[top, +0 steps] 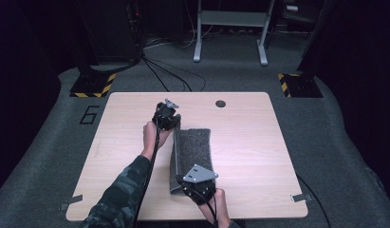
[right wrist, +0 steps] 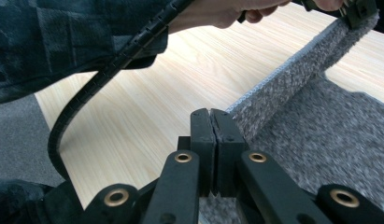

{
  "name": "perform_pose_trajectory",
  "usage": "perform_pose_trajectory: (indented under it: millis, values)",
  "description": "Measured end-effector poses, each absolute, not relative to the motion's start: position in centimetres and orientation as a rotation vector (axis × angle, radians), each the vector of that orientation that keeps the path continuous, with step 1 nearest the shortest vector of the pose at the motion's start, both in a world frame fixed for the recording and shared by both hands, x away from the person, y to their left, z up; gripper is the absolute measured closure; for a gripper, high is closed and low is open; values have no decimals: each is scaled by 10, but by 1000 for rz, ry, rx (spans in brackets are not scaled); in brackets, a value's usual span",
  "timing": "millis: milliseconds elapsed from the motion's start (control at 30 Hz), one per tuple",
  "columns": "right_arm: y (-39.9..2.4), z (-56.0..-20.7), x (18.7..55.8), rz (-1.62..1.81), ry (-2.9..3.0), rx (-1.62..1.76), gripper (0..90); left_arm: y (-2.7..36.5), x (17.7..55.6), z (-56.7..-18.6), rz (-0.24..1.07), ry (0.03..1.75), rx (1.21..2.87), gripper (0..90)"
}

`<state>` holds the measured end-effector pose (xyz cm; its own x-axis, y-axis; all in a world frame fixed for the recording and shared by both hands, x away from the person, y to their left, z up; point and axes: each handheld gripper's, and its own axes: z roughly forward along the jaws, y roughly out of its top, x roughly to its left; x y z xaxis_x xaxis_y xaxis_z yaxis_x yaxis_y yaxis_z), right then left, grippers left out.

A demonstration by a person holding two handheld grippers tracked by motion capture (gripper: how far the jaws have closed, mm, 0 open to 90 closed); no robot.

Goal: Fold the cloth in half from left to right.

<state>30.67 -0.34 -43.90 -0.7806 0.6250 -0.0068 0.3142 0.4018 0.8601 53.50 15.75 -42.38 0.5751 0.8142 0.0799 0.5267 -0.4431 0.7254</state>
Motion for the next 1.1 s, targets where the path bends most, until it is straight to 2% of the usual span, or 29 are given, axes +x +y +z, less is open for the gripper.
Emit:
perform_pose_trajectory:
  millis: [500, 1100]
  values:
    - [-27, -447, 307, 1291, 2322, 902, 887, 133, 535, -427, 565, 1008, 2151, 859]
    - [-47, -464, 302, 1228, 2299, 981, 886, 92, 544, -453, 482, 964, 2201, 857]
